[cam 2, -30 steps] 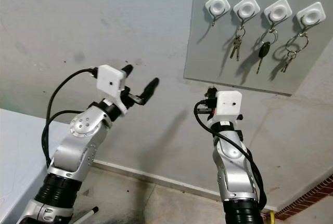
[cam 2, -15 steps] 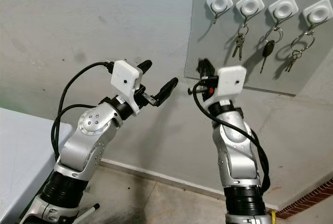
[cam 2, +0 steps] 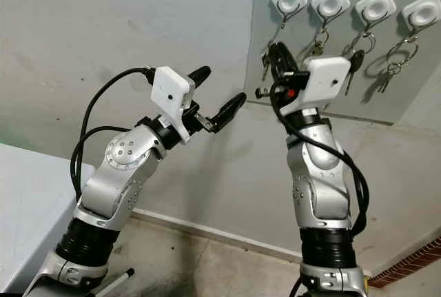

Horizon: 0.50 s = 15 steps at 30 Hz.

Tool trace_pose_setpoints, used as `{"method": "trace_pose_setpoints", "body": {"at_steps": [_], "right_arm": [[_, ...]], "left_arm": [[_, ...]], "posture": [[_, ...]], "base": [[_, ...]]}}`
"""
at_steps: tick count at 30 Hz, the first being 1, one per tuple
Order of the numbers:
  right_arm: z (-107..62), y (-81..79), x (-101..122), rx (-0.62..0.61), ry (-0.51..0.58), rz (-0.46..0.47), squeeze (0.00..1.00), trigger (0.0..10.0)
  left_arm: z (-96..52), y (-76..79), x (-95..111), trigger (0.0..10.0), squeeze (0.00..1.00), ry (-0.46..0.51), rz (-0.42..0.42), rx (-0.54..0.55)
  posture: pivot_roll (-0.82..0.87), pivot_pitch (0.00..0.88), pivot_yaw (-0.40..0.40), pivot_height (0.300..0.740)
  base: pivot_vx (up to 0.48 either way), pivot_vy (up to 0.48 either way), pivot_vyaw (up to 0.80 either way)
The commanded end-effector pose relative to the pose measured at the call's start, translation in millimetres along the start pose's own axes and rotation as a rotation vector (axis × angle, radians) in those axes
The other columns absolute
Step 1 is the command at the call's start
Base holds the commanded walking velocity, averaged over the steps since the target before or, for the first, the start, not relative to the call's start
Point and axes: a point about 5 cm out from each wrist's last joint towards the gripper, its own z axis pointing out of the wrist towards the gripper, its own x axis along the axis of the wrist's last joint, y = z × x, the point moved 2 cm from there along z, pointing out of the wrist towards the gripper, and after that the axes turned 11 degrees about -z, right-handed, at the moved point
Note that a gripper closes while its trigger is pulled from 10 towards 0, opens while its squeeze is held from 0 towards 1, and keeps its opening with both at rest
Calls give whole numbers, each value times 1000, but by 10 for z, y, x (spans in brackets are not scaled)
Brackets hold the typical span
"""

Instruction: Hang keys on a hook

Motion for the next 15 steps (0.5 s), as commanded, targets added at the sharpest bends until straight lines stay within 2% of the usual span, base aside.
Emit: {"method": "trace_pose_setpoints", "body": {"at_steps": [1,7,13,15], "right_arm": [[55,1,108,9,45,4,0,10000],[112,31,171,-1,76,24,0,10000],[133,58,203,-29,90,82,0,10000],[126,71,155,-50,64,133,0,10000]], "left_arm": [[10,6,70,10000,0,14,13,-12],[11,9,74,10000,0,16,15,-12],[7,-4,75,10000,0,18,13,-4],[2,1,74,10000,0,18,12,-5]], "posture": [[-64,47,65,740],[-59,44,57,740],[-59,42,54,740],[-60,46,53,740]], "base": [[0,0,0],[0,0,0],[0,0,0],[0,0,0]]}}
